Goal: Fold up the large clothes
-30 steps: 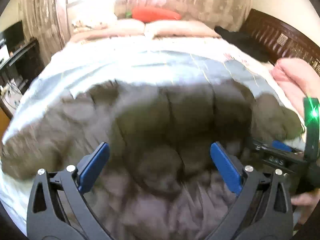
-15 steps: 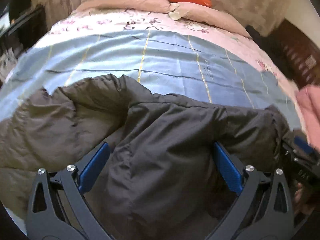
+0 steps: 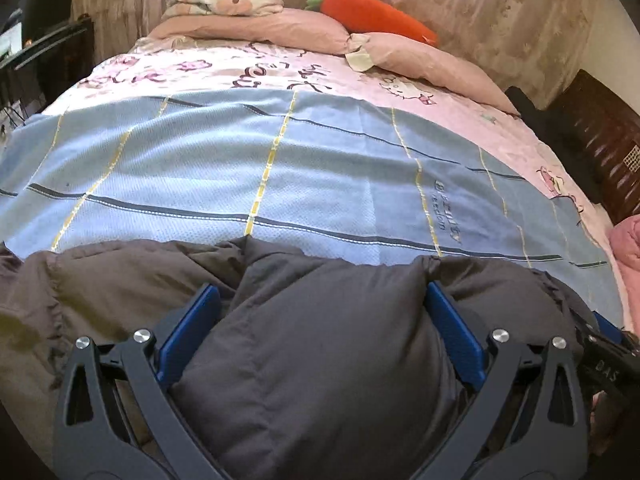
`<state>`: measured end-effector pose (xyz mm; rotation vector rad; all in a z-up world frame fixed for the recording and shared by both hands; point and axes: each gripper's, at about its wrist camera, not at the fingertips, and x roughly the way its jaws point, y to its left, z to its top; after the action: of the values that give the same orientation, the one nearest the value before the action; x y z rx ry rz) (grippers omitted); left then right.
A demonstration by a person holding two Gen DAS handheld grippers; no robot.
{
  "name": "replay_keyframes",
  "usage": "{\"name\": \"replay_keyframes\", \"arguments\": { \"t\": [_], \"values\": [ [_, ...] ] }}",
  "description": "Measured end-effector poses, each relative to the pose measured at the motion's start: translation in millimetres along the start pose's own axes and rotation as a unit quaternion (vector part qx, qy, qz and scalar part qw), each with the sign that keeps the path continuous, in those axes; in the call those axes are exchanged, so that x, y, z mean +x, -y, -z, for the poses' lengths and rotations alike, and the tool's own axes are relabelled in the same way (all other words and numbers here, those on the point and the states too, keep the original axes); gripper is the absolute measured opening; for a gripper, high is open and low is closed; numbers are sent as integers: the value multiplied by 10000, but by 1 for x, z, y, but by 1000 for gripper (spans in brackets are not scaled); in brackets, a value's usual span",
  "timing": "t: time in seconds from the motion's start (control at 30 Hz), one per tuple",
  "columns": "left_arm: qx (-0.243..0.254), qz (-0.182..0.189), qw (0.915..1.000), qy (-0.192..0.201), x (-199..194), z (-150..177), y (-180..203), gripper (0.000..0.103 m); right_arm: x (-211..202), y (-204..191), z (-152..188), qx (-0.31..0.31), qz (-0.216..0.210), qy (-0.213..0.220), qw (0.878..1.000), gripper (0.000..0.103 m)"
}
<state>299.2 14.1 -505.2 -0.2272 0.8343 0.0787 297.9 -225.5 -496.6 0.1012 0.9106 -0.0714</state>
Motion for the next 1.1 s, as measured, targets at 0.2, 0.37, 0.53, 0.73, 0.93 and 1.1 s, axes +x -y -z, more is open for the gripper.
{"name": "replay_keyframes", "arguments": {
  "t": [0.2, 0.37, 0.53, 0.73, 0.93, 1.1],
  "values": [
    [8, -32, 10000, 27, -2, -1, 1, 101, -4, -3, 1, 34, 92, 80, 9999, 102],
    [-729, 668, 9939, 489, -66, -9, -11, 101, -53, -4, -16, 91, 114, 46, 9999, 102],
    [-438, 347, 9983, 162, -73, 20, 3, 101, -72, -23, 19, -420, -100, 407, 9982, 102],
    [-21, -10, 9999, -142, -69, 25, 17, 101, -73, -28, 38, -551, 116, 335, 9979, 102],
    [-28, 130, 9997, -189, -106, 52, 9, 101, -102, -20, 68, -465, 71, -85, 9989, 102],
    [1020, -329, 9937, -331, -92, 87, 22, 101, -98, -21, 90, -435, 247, -478, 9976, 102]
  ]
}}
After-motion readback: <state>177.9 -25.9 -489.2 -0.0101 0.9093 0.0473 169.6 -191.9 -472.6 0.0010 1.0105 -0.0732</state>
